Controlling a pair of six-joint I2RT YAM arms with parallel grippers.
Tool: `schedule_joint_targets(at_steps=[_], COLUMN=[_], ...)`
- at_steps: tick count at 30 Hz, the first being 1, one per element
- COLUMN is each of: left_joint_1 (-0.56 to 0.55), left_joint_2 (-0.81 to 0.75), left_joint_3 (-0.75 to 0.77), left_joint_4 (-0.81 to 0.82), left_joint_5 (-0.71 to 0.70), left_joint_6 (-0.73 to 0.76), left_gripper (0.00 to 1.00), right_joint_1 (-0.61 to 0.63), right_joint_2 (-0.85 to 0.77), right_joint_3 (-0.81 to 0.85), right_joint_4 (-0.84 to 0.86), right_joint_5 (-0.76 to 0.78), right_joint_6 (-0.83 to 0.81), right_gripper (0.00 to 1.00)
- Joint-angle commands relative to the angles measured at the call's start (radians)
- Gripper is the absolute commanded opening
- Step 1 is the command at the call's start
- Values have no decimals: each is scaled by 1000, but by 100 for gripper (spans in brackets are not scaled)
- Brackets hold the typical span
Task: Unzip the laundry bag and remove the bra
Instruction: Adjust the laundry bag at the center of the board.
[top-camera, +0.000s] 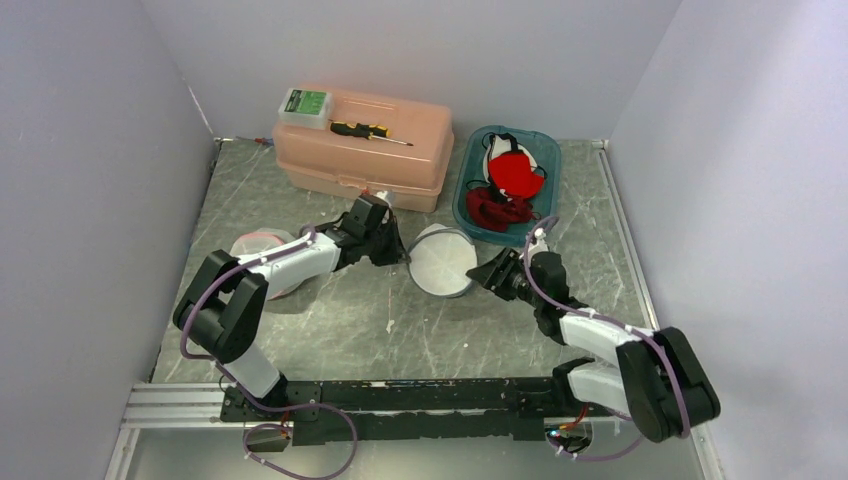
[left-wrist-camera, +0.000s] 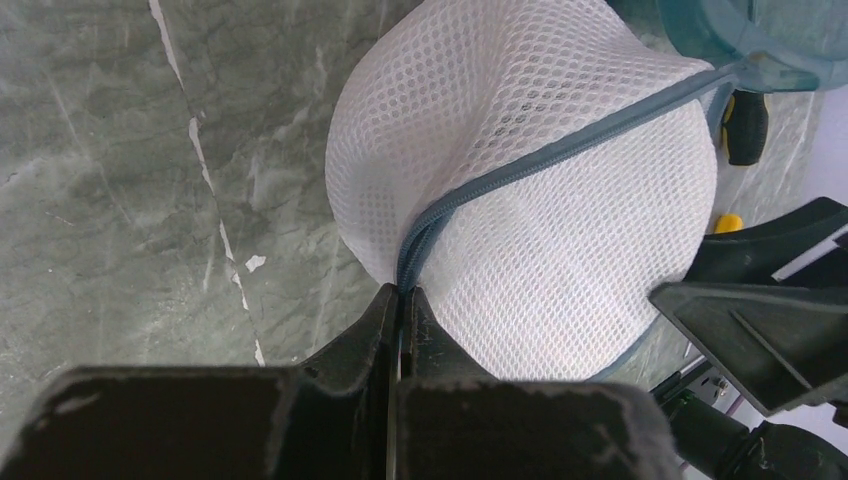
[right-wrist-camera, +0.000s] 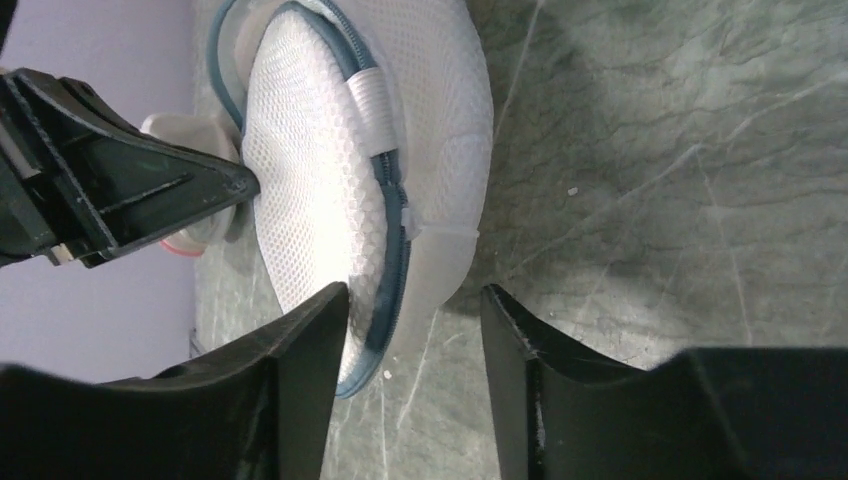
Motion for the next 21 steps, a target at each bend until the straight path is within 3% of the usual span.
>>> schedule_joint_targets(at_steps=[1, 4, 11, 16, 21], left_joint_1=[7, 8, 7, -33, -147], left_joint_2=[-29, -46, -132, -284, -448], left_joint_3=[-13, -31, -110, -215, -275], left_joint_4=[42, 43, 35, 11, -100], left_joint_5=[21, 22, 47, 39, -51], left_joint_6=[-26, -35, -70, -118, -143], left_gripper=[3, 3, 3, 3, 3], right_joint_1=[-3, -1, 1, 15, 73], right_joint_2=[90, 138, 177, 37, -141], right_joint_3=[75, 106, 138, 167, 187], right_joint_4=[110, 137, 76, -245, -550], right_joint_5=[-56, -78, -163, -209, -191], right_joint_6=[8, 7, -30, -135, -215], right_gripper=[51, 40, 0, 0, 0])
